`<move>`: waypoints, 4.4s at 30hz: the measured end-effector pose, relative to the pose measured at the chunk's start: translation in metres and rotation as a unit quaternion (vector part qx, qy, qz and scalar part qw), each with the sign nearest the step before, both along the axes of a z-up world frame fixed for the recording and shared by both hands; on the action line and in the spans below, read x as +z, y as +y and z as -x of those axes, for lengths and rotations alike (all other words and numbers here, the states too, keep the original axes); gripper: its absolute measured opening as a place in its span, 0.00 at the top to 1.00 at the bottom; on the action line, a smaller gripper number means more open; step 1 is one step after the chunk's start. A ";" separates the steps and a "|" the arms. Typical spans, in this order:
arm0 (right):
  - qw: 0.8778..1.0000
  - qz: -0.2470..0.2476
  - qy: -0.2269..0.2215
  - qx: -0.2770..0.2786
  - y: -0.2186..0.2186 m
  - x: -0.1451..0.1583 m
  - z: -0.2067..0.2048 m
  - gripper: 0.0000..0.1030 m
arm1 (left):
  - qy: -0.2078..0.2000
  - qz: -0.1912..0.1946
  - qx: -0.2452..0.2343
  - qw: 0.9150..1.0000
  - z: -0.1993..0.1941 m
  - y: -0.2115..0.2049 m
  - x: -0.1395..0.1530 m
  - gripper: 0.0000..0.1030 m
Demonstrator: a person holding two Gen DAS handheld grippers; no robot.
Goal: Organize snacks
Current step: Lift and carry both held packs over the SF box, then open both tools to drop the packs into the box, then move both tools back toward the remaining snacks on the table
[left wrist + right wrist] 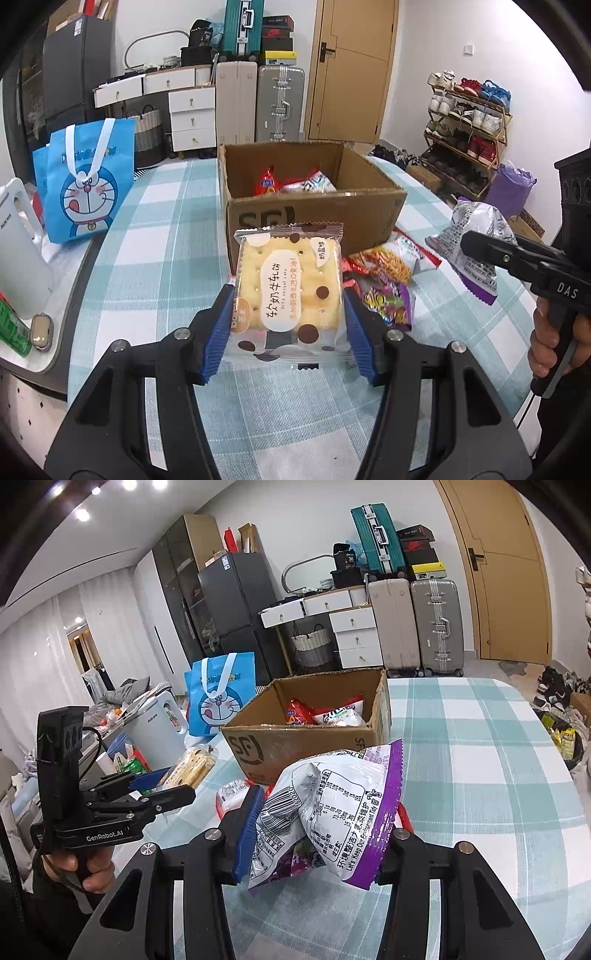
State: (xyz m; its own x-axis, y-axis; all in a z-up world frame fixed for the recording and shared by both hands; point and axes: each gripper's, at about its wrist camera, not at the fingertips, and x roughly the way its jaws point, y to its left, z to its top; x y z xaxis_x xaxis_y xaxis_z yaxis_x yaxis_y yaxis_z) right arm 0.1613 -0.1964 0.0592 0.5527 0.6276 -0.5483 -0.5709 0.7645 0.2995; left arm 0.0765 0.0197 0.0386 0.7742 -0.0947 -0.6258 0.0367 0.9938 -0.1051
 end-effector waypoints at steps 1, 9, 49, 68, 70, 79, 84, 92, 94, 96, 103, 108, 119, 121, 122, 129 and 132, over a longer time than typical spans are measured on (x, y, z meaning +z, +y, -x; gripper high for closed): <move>1.000 0.001 -0.001 0.002 0.002 0.002 -0.001 0.54 | -0.001 0.001 0.002 1.000 -0.001 0.001 0.003 0.47; 1.000 -0.001 -0.006 0.011 0.013 0.009 -0.014 0.54 | -0.003 0.001 0.012 1.000 -0.012 0.006 0.014 0.47; 1.000 -0.013 0.025 -0.005 0.061 0.010 -0.100 0.54 | -0.008 0.010 0.033 0.999 -0.137 0.007 0.032 0.47; 0.998 0.004 0.065 -0.014 0.079 -0.010 -0.124 0.48 | 0.020 -0.028 0.037 0.999 -0.170 0.004 -0.006 0.47; 0.998 0.009 0.062 -0.015 0.078 -0.010 -0.123 0.44 | 0.020 -0.026 0.037 0.999 -0.169 0.003 -0.006 0.47; 0.999 0.017 0.032 -0.017 0.060 -0.002 -0.102 0.18 | 0.006 0.000 0.024 1.000 -0.157 0.007 -0.001 0.29; 0.999 0.016 0.028 -0.031 0.041 -0.001 -0.085 0.01 | -0.006 -0.011 0.016 1.000 -0.137 0.001 0.007 0.05; 0.998 0.019 0.034 -0.057 0.015 -0.007 -0.066 0.01 | -0.001 0.009 0.030 1.000 -0.099 0.016 0.008 0.01; 0.997 0.016 0.035 -0.061 0.011 -0.009 -0.060 0.01 | 0.001 0.011 0.035 0.999 -0.091 0.022 0.006 0.01; 0.997 0.013 0.040 -0.062 0.008 -0.013 -0.055 0.01 | 0.003 0.011 0.041 0.999 -0.085 0.026 0.003 0.01; 0.997 0.021 0.051 -0.055 0.011 -0.028 -0.045 0.01 | 0.013 0.011 0.051 0.999 -0.064 0.036 -0.013 0.01; 0.997 0.038 0.057 -0.047 0.018 -0.033 -0.043 0.01 | 0.025 0.004 0.052 0.998 -0.059 0.036 -0.025 0.01; 0.996 0.056 0.069 -0.022 0.034 -0.038 -0.033 0.01 | 0.049 -0.009 0.054 0.997 -0.061 0.031 -0.040 0.01; 0.996 0.059 0.066 -0.022 0.035 -0.038 -0.032 0.01 | 0.054 -0.008 0.053 0.997 -0.063 0.032 -0.043 0.01; 0.996 0.060 0.066 -0.023 0.035 -0.039 -0.032 0.01 | 0.058 -0.006 0.052 0.997 -0.064 0.032 -0.044 0.01; 0.995 0.068 0.063 -0.043 0.027 -0.040 -0.037 0.01 | 0.074 -0.010 0.050 0.996 -0.070 0.032 -0.056 0.01; 0.994 0.070 0.069 -0.054 0.020 -0.044 -0.043 0.01 | 0.080 -0.011 0.050 0.995 -0.073 0.033 -0.061 0.01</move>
State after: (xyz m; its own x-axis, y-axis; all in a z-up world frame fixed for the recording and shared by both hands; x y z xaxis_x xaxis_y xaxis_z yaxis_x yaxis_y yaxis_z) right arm 0.2038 -0.1759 0.0147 0.5269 0.4805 -0.7011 -0.4436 0.8591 0.2553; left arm 0.1496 0.0531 -0.0228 0.6693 -0.0078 -0.7429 -0.0777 0.9937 -0.0805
